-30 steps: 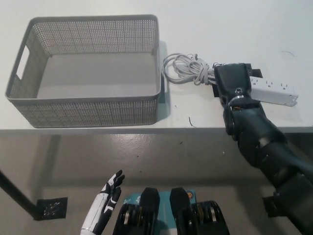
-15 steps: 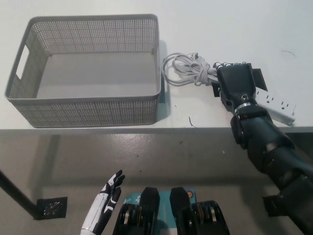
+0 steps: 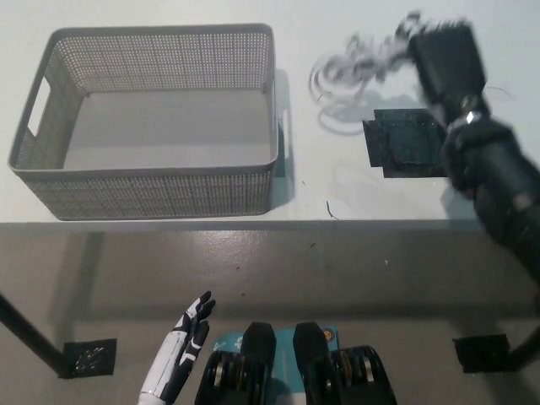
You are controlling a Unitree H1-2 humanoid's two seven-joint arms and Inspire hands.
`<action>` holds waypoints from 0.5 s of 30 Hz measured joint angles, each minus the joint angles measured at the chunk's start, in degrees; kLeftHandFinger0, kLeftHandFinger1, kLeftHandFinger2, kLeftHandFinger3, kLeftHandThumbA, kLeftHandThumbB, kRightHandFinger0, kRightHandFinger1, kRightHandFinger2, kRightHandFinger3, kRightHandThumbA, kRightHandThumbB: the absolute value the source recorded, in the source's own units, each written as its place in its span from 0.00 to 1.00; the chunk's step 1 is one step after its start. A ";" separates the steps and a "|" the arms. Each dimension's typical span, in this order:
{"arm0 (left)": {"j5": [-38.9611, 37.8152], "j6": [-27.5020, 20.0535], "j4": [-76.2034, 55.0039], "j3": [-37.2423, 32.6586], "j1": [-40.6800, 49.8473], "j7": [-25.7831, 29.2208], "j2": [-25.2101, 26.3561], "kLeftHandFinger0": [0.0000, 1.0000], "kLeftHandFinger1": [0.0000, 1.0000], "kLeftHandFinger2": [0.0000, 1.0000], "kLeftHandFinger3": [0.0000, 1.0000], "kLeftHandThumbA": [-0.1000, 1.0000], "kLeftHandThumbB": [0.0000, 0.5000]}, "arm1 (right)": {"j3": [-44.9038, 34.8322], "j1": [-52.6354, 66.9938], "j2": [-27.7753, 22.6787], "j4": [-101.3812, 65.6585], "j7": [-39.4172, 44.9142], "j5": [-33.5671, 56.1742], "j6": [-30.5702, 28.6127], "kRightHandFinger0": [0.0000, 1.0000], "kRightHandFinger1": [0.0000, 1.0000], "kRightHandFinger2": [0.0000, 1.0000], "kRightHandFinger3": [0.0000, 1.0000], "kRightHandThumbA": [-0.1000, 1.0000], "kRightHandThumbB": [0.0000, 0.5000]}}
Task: Use the right hand to pick up a power strip and put it into a container on the left side
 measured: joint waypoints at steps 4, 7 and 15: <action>0.03 -0.01 0.00 0.00 -0.31 0.01 0.00 1.00 1.00 1.00 1.00 1.00 0.15 | -0.15 -3.57 -2.20 -3.22 -1.31 -0.69 -1.06 0.00 0.00 0.62 0.39 0.00 0.56; 0.02 -0.01 0.00 0.00 -0.51 0.00 0.01 1.00 1.00 1.00 1.00 1.00 0.16 | -0.15 -6.05 -2.75 -4.30 -2.02 -0.97 -1.68 0.00 0.00 0.57 0.34 0.00 0.48; 0.03 -0.03 0.11 0.03 -1.04 0.01 0.30 1.00 1.00 1.00 1.00 1.00 0.13 | 0.00 -11.34 -2.20 -5.59 -3.00 -1.93 -2.89 0.00 0.00 0.49 0.41 0.00 0.57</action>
